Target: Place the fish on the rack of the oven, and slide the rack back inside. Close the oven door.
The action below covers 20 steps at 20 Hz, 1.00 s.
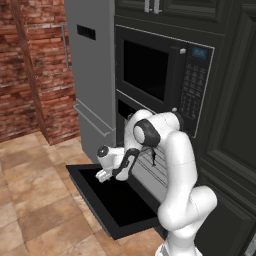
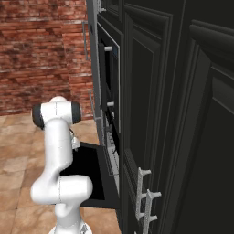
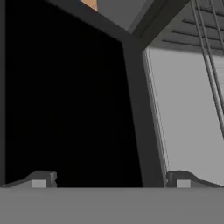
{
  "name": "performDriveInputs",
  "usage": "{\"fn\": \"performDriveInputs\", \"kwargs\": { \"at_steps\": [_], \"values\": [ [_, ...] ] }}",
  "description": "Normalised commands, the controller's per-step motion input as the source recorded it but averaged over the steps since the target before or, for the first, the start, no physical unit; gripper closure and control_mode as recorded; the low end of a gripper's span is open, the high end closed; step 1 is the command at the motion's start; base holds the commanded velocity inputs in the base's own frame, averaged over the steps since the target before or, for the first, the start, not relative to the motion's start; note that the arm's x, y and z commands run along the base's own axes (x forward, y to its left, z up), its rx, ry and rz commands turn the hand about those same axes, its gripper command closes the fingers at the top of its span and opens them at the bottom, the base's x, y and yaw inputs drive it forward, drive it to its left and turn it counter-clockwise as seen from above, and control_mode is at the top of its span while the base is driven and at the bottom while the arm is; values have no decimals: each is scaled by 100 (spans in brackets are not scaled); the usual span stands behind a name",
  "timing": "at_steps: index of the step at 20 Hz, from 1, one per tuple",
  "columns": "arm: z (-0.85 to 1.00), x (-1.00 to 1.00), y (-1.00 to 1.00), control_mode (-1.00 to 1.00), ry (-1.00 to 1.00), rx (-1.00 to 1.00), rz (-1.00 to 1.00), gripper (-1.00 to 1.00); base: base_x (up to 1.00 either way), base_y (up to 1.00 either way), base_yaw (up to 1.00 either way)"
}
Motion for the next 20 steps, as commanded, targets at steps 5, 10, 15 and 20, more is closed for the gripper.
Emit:
{"fn": "performDriveInputs", "kwargs": {
  "at_steps": [5,10,15,20],
  "values": [
    [98,-58,45,-100,-35,1,0,-100,0,0,0],
    [67,-80,45,-100,-37,-1,-3,-100,0,0,0],
    [54,-90,53,-100,-35,1,-21,-100,0,0,0],
    [58,-96,60,-100,-20,9,-25,-100,0,0,0]
  ]
}}
